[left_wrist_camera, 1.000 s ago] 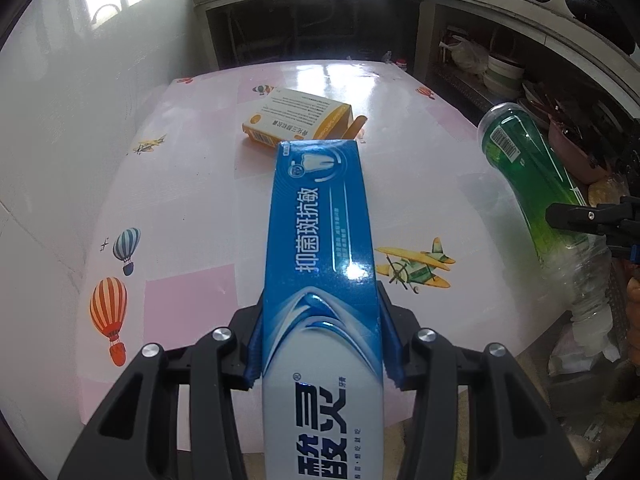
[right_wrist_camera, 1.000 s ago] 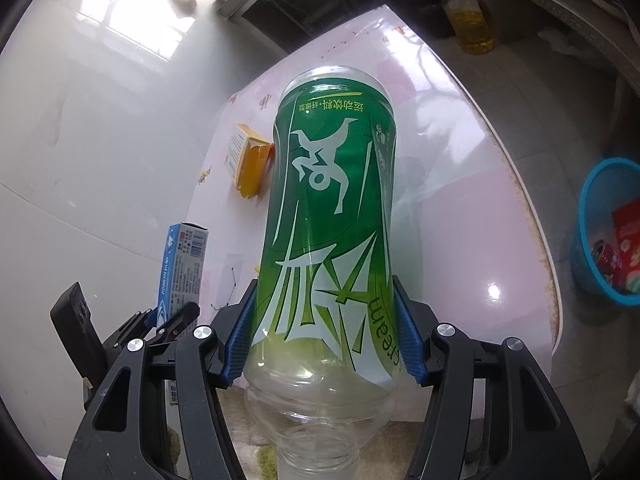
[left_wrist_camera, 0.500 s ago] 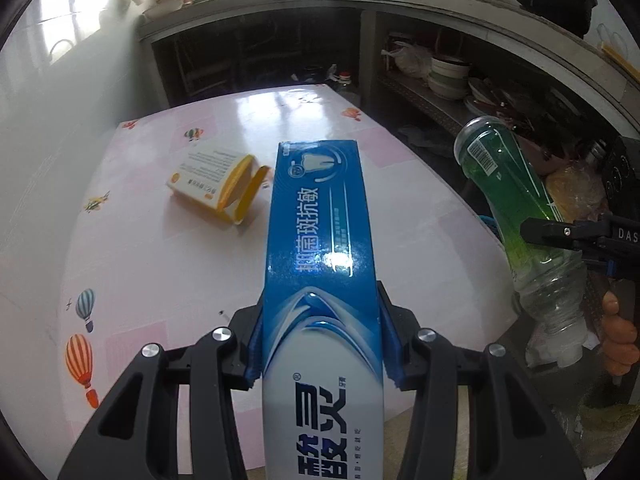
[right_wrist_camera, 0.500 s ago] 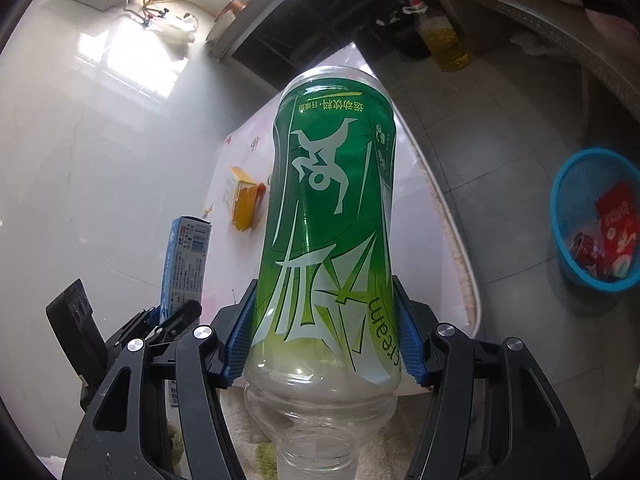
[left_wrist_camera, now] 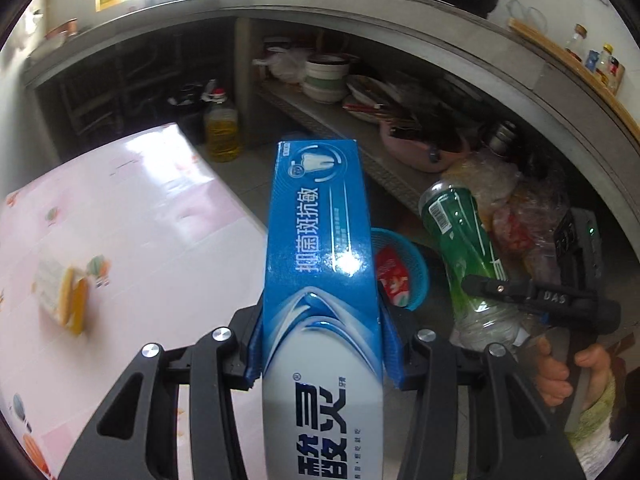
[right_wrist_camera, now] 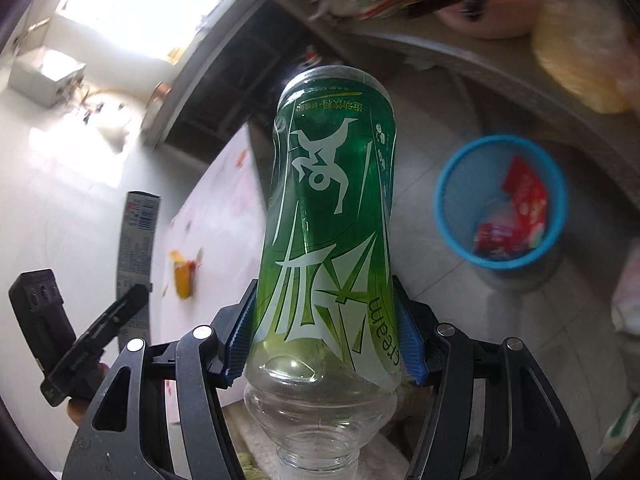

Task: Collect trash
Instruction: 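Carry the toothpaste box and green bottle over the wastebasket and open both tools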

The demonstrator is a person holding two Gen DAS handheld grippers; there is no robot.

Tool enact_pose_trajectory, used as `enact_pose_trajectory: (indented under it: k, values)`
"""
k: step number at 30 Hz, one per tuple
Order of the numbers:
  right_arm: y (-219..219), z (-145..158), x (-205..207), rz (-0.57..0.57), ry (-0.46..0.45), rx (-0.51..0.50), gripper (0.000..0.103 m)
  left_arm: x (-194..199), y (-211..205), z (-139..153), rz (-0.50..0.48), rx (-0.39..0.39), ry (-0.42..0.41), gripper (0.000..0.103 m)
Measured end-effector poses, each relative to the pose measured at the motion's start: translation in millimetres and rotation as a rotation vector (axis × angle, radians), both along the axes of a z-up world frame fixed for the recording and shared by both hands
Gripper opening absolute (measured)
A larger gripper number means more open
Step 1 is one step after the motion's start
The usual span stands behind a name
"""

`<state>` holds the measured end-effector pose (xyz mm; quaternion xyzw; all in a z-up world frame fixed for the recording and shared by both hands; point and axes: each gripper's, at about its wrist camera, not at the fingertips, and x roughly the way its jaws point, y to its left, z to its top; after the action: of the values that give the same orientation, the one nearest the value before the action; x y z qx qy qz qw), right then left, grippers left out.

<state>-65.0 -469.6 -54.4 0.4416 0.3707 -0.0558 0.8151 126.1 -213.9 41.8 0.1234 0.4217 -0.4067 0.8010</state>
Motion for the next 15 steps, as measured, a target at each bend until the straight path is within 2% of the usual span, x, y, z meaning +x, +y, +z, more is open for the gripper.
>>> enact_pose_trajectory:
  k: [4, 8, 15]
  values:
    - [-25, -15, -25, -0.106, 0.040, 0.004, 0.058, 1, -48, -9, -0.080, 0.016, 0.057, 0.045]
    - [-41, -33, -41, -0.157, 0.073, 0.041, 0.058, 1, -94, -26, -0.141, 0.059, 0.118, 0.045]
    - [-54, -69, -30, -0.177, 0.129, 0.136, 0.058, 9, -156, -77, -0.182, 0.155, 0.263, 0.045]
